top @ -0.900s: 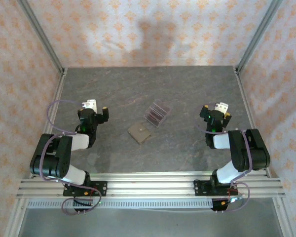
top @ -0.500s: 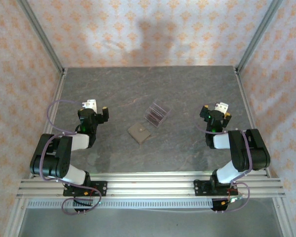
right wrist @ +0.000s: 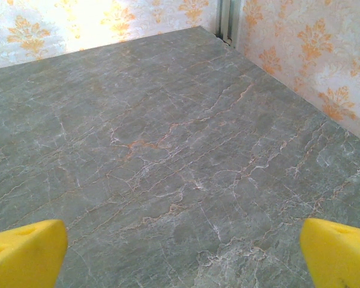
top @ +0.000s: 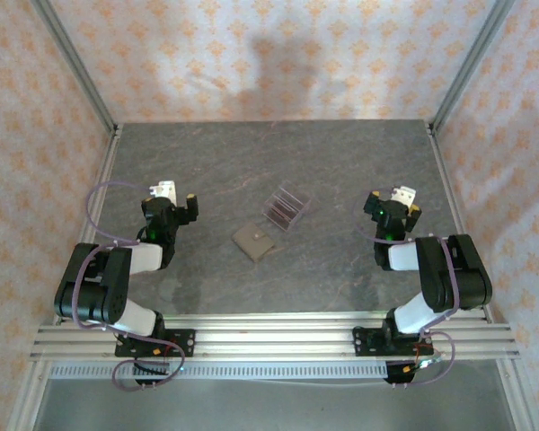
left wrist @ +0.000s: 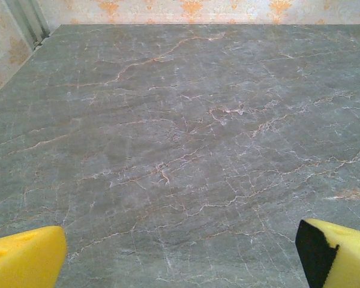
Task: Put the credit cards into the card holder
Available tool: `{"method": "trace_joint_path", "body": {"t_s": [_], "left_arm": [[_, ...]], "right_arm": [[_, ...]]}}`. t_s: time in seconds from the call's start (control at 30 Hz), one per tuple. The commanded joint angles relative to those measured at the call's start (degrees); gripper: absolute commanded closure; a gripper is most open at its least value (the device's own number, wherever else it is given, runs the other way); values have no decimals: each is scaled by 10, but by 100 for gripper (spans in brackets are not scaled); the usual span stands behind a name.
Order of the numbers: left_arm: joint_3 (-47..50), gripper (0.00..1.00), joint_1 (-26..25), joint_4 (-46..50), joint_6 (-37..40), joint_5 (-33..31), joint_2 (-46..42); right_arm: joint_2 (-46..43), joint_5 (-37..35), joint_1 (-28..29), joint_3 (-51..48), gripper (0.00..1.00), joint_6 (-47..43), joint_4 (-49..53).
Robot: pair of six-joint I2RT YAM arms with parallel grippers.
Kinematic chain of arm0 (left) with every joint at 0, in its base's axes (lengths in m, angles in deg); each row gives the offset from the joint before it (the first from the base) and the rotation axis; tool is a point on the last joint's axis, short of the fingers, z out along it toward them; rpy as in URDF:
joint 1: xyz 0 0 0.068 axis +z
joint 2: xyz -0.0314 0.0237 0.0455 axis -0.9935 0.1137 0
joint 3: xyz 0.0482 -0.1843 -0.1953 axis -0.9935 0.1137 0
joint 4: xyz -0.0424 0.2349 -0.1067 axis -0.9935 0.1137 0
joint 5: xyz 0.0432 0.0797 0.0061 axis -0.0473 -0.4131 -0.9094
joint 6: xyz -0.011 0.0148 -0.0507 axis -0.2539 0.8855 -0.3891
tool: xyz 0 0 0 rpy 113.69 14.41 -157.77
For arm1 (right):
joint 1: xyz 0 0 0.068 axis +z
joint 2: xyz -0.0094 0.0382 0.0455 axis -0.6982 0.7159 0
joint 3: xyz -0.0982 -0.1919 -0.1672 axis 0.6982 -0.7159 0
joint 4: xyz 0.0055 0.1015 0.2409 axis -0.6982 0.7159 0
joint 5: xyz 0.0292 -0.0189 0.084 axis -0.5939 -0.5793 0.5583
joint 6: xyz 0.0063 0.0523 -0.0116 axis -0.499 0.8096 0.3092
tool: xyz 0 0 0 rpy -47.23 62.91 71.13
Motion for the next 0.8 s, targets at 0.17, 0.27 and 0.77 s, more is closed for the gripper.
{"method": "trace_joint_path", "body": {"t_s": [0.17, 0.27, 0.77], "left_arm": [[-15, 0, 6, 14, 1, 2, 9], [-29, 0, -10, 48, 4, -37, -3], [-269, 0, -50, 607, -244, -135, -172]], "right_arm": [[3, -3, 2, 3, 1, -2, -8], [-14, -37, -1, -17, 1, 17, -27], [-465, -139, -8, 43, 1, 308, 433]]}}
